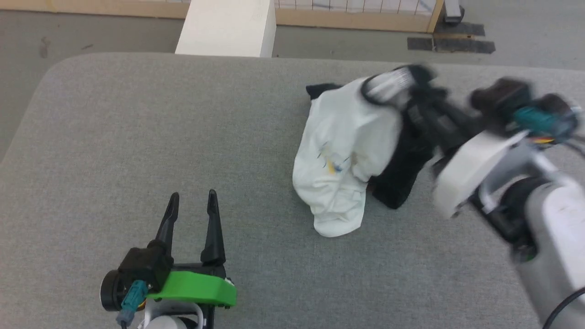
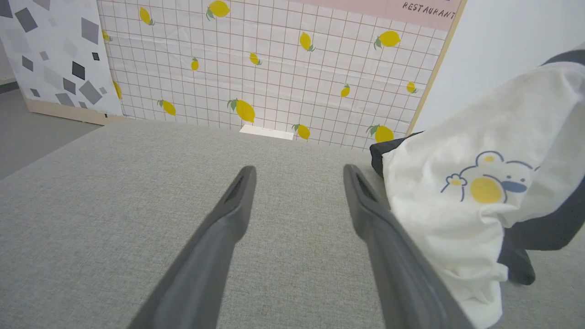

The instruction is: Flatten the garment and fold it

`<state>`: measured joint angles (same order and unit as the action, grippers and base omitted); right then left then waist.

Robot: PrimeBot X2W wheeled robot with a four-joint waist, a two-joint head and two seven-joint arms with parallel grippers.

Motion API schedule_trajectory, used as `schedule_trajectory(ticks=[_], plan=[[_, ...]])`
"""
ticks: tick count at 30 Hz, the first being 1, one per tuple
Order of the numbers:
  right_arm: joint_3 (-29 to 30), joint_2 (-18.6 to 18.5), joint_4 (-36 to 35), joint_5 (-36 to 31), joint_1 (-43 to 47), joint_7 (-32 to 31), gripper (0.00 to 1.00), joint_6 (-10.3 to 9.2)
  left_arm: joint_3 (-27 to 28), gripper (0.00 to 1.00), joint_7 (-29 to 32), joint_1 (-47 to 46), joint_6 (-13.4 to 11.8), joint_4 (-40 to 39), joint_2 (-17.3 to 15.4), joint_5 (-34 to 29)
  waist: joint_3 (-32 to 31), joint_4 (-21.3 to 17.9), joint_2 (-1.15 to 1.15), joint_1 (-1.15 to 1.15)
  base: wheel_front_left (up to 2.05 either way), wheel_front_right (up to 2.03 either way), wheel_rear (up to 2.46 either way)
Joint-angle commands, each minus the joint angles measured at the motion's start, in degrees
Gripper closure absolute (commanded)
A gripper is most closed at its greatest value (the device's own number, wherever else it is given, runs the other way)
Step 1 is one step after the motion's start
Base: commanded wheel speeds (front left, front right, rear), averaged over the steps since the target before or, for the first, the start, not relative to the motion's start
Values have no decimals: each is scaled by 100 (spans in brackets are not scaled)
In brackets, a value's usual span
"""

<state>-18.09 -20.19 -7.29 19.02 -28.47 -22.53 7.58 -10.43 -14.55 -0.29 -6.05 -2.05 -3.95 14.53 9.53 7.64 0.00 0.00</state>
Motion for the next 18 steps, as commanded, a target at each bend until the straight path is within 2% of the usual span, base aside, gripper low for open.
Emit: schedule_trajectory(ticks=[1,8,11,12,13,14,18], plan=[[-323,23,-130,82,-14,-69,100,-9,16,0,-45,71,29,-7,16,-72,-78,-1,0,0,0,0,0],[-2276,-103,-125,675,593,-415,100,-9,-13,0,-45,80,73,-16,41,-62,-14,105,0,0,0,0,0],[-2753,-220,159,887,816,-485,100,-9,-31,0,-45,38,94,10,50,-58,28,172,0,0,0,0,0],[-2895,-273,271,948,865,-494,76,-9,-39,0,-45,25,100,21,54,-55,40,192,0,0,0,0,0],[-2940,-298,360,998,904,-473,42,-9,-45,0,-45,17,104,30,56,-53,47,206,0,0,0,0,0],[-2969,-331,458,1035,930,-454,0,-9,-53,0,-45,12,107,42,59,-51,50,219,0,0,0,0,0],[-2762,-332,529,1213,903,-277,0,-9,-49,0,-45,22,104,74,68,-44,40,213,0,0,0,0,0]])
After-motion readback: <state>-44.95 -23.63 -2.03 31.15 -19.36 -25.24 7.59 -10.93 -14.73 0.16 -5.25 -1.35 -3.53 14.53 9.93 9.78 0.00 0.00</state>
